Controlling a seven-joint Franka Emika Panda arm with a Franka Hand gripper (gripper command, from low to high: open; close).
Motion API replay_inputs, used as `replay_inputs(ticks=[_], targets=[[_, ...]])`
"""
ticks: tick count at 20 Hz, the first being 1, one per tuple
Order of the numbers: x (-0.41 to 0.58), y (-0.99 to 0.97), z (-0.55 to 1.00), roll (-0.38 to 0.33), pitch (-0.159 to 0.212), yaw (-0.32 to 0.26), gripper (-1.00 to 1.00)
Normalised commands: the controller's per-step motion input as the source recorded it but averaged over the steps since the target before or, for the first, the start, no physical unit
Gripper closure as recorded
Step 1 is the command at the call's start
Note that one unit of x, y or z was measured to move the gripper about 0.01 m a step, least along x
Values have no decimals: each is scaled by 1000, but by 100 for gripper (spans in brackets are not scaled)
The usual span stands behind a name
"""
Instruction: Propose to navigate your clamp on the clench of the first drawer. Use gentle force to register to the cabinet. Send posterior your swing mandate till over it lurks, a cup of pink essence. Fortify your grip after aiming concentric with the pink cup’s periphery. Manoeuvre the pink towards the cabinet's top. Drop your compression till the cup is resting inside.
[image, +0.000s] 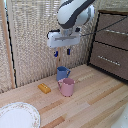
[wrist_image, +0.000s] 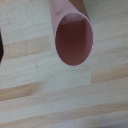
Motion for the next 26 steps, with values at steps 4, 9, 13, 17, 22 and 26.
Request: replay_inputs(ticks=[4, 9, 13, 17, 22, 26], targets=[[1, -113, 585, -141, -20, 149, -100], [-5, -113, 506, -153, -51, 199, -100], [-105, -161, 281, -190, -88, 219, -100], [-127, -174, 111, -234, -96, 216, -100], [-83, -138, 13, -284, -82, 210, -100], [-55, -127, 0, -331, -31, 192, -100]])
